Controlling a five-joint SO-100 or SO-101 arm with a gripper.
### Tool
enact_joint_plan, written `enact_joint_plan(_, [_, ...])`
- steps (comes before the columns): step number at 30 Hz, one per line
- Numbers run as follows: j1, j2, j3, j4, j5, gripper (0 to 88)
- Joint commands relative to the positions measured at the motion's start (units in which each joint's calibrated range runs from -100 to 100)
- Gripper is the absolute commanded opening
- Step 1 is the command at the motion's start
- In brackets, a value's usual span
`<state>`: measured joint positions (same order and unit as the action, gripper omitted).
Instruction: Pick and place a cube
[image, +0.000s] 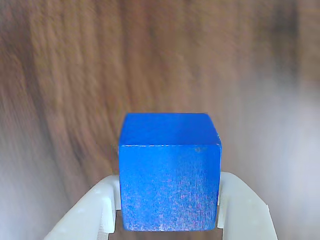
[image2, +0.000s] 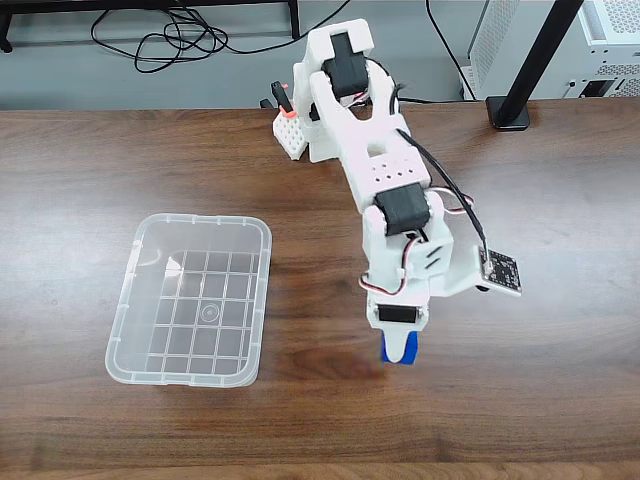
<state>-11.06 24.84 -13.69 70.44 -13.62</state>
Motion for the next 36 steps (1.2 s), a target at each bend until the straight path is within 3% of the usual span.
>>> enact_joint_plan(1, [8.0,-17.2,-9.9,7.4,3.7,8.8])
enact_joint_plan(10, [30.9,-23.8,-6.9,8.1,12.9,8.8])
enact_joint_plan(16, [40.0,-13.6,5.7,-2.6,15.4,8.7])
enact_joint_plan(22, [42.5,-7.3,15.3,-11.8,16.6,9.6])
enact_joint_plan(30, [42.2,-8.4,16.3,-11.5,18.6,9.9])
enact_joint_plan(36, [41.9,-14.2,16.9,-11.3,18.6,22.8])
